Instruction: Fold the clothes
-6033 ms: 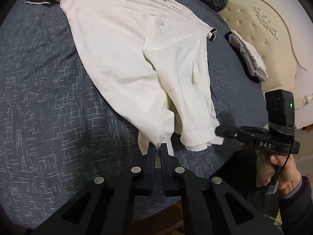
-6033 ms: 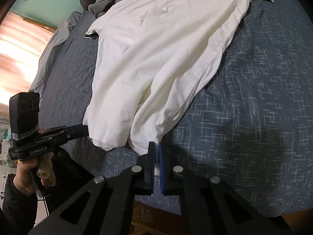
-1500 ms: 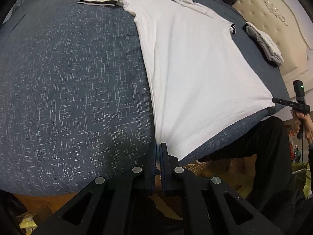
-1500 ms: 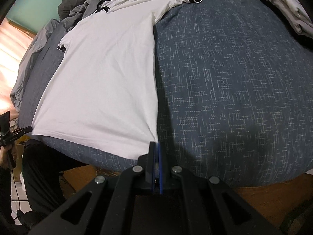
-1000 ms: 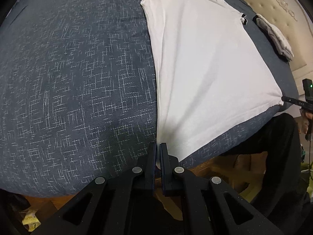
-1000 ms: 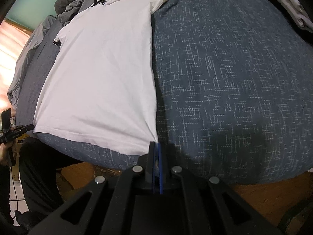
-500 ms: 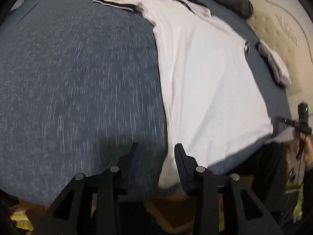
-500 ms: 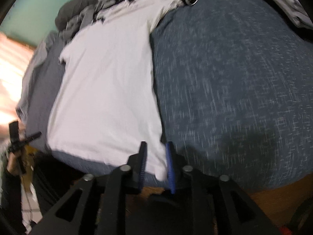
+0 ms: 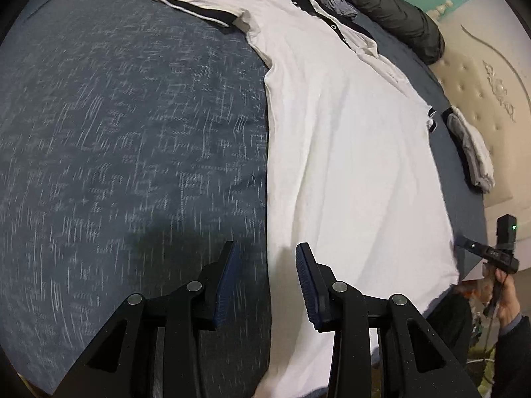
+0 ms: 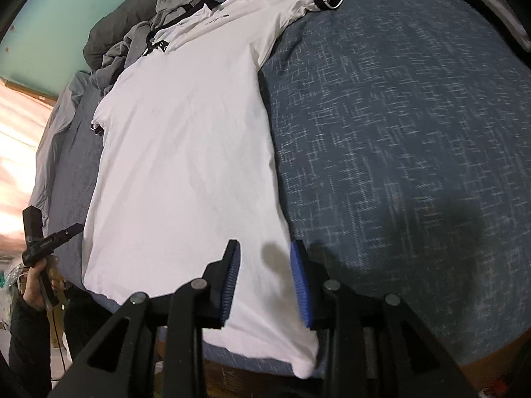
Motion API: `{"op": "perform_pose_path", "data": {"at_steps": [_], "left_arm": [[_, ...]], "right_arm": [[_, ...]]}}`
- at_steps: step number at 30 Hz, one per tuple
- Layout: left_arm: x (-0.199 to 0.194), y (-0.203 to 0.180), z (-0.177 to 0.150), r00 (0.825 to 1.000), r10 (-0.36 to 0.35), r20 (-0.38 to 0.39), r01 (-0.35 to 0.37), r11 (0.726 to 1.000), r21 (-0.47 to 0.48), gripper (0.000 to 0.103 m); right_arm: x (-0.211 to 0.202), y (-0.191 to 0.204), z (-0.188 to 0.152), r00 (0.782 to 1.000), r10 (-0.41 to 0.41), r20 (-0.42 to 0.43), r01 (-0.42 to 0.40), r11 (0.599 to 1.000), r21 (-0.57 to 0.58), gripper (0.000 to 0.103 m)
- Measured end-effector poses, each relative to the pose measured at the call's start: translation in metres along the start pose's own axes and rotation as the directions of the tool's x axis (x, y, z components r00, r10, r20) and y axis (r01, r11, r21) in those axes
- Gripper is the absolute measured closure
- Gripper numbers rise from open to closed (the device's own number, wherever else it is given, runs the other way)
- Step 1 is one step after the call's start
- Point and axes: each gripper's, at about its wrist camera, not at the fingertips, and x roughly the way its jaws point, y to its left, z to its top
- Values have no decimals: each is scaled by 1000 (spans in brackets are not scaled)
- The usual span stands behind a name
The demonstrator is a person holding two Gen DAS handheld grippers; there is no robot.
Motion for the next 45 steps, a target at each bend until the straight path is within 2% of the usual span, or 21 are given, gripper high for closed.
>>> {"op": "perform_pose_path", "data": {"at_steps": [3,4,6,10,18,22,28,31,33,34,36,37,43,45], "left_arm": [[11,3,6,1000,0,-1,0,1000,-2,65],[14,3,8,1000,0,-4,0,1000,-4,69],[20,4,10,1000,-6,-9,6,1000,-5,86],[27,4,10,999,-39,-23,39,999,-6,100],[8,12,7,999,-38,17,38,999,-5,103],[-5,19,6,999,-30,44,30,1000,-10,103],[-8,32,6,999,19,42,-18,1000,-20,103],[-7,27,13,999,-29,45,30,999,-12,103],[-1,22,27,997,-27,68,27,1000,-7,100],[2,21,35,997,-28,78,29,1000,-11,95],[10,19,52,995,-24,94,27,999,-35,66],[16,18,61,994,-30,102,34,999,-40,61],[47,9,100,993,-59,101,63,997,-37,60],[58,8,106,994,-60,92,63,998,-30,65]], "right_arm": [[4,3,2,1000,3,-3,-3,1000,-7,72],[4,3,2,1000,3,-2,-3,1000,-9,72],[3,2,2,1000,4,1,-4,1000,-8,72],[1,0,3,1000,4,5,-4,1000,-5,72],[3,-2,5,1000,-2,5,2,1000,0,72],[3,1,8,1000,-5,11,5,1000,-5,72],[4,-6,22,999,-11,34,10,1000,27,72],[5,-13,33,998,-9,56,6,998,65,72],[6,-21,42,997,-1,73,-7,995,104,72],[7,-23,47,997,2,80,-12,992,122,72],[9,-26,56,996,4,92,-18,989,145,71],[11,-26,61,995,5,97,-19,989,149,71],[20,-24,88,993,9,119,-27,989,148,67],[24,-27,96,992,10,129,-30,988,153,55]]}}
